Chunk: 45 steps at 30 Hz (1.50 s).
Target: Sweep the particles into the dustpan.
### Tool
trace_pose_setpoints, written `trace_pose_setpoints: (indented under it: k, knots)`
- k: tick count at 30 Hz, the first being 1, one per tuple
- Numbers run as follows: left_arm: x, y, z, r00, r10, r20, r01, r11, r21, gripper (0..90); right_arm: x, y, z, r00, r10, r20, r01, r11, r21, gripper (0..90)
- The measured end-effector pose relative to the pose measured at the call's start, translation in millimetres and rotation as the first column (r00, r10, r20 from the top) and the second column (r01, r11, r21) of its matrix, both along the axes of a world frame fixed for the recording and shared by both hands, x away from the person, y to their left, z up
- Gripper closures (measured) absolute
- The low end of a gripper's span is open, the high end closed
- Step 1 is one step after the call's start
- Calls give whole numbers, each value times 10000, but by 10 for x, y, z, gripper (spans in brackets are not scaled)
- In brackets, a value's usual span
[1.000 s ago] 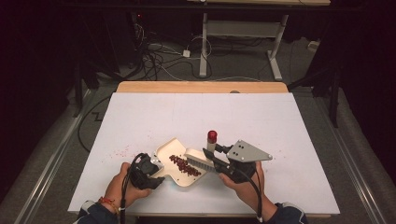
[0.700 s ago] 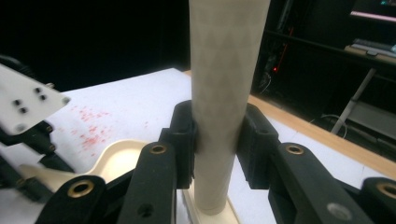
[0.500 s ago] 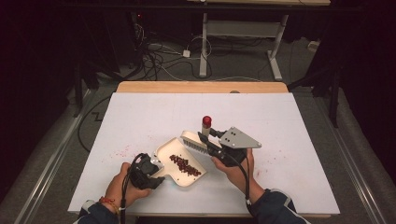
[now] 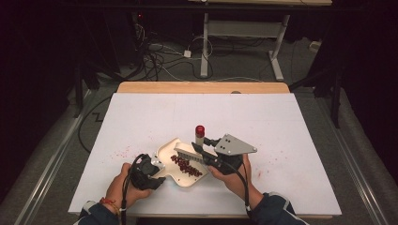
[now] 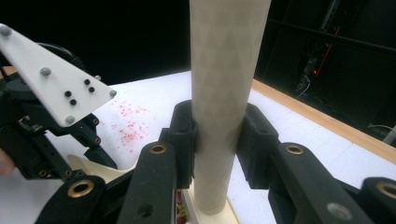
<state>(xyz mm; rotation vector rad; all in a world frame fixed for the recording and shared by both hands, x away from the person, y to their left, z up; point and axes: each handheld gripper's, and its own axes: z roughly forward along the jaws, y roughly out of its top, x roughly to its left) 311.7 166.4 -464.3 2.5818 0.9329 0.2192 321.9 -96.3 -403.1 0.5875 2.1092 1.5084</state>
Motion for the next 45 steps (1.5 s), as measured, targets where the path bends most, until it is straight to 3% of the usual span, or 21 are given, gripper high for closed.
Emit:
trace_pose_setpoints:
  k: [4, 7, 20, 36, 45]
  knots:
    - [3, 8, 5, 10000, 35, 10, -35, 10000, -35, 637, -24, -74, 29, 9999, -98, 33, 98, 9999, -26, 701]
    - [13, 23, 3, 9999, 104, -22, -104, 9999, -117, 637, -22, -182, 84, 9997, -215, 82, 212, 9994, 271, 701]
    - [36, 88, 1, 9995, 324, -7, -324, 9993, -210, 637, -17, -672, 279, 9966, -819, 33, 817, 9956, 461, 701]
    - [63, 145, 22, 9985, 545, 59, -542, 9975, -450, 638, -211, -1416, 354, 9920, -1217, -333, 1221, 9925, 101, 700]
    - [99, 155, 7, 9983, 576, 14, -575, 9971, -506, 638, -264, -1653, 338, 9870, -1469, -659, 1459, 9891, -194, 700]
